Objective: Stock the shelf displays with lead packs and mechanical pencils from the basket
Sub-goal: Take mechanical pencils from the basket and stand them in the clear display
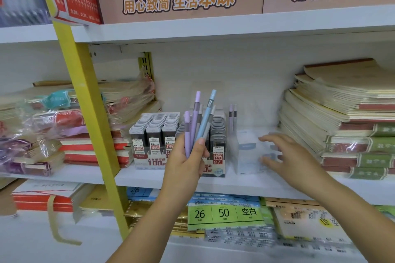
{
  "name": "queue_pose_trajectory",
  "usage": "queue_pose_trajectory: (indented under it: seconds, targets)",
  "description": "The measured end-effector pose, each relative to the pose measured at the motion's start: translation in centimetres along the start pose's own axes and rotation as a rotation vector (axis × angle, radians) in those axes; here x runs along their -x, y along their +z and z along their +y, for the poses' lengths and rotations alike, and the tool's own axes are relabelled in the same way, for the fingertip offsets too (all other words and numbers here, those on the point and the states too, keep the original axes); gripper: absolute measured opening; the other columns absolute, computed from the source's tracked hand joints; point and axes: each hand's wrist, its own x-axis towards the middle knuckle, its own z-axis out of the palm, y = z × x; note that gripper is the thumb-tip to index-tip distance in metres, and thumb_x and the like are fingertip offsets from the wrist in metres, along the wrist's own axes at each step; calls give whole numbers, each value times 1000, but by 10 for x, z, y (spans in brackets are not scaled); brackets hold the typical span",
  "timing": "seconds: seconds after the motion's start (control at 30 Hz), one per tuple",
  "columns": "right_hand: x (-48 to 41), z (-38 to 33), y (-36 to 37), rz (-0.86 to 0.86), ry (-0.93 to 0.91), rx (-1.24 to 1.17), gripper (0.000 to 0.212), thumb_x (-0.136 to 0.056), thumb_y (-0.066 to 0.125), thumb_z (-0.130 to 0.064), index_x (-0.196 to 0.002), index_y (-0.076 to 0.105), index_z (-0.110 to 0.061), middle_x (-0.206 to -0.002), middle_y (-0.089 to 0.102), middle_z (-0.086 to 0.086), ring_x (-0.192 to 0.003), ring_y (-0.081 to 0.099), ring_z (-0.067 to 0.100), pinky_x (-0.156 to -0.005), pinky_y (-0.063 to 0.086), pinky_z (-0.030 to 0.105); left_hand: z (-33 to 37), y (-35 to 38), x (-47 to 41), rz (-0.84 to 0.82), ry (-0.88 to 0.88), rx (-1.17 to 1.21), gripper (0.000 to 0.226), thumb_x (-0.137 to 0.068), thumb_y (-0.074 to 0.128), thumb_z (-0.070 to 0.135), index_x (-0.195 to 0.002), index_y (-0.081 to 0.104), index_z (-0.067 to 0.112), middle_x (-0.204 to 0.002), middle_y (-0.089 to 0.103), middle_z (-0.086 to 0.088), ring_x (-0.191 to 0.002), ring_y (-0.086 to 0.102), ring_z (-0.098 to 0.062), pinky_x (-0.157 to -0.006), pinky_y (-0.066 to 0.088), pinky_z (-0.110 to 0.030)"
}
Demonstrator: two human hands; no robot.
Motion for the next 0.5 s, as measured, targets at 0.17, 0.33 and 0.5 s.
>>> queue_pose_trajectory:
  seconds: [0.17, 0.33, 0.5]
  targets:
    - [6, -16, 17, 168, -76, 23, 22, -85, 71, -28, -94, 54, -37, -115, 53, -13, -83, 57, 12, -71, 38, 25, 0, -4, 4, -3, -29, -10, 12, -101, 52, 30, -104, 60, 22, -69, 60, 7, -47, 40, -8, -42, 35, -17]
    - [5, -26, 12, 142, 8, 78, 32, -86, 67, -41, -114, 55, -31, -129, 47, -6, -96, 57, 15, -78, 38, 23, 2, -2, 5, -29, -45, -6, 12, -101, 52, 29, -104, 59, 20, -68, 60, 7, -46, 39, -8, -42, 34, -17]
    - [-4, -72, -15, 272, -139, -274, 33, -92, 58, -37, -124, 54, -37, -112, 60, -22, -103, 57, -4, -81, 40, 8, 4, 5, 5, -92, -61, 26, 12, -102, 51, 29, -106, 61, 24, -70, 61, 6, -47, 39, -7, -43, 35, -17]
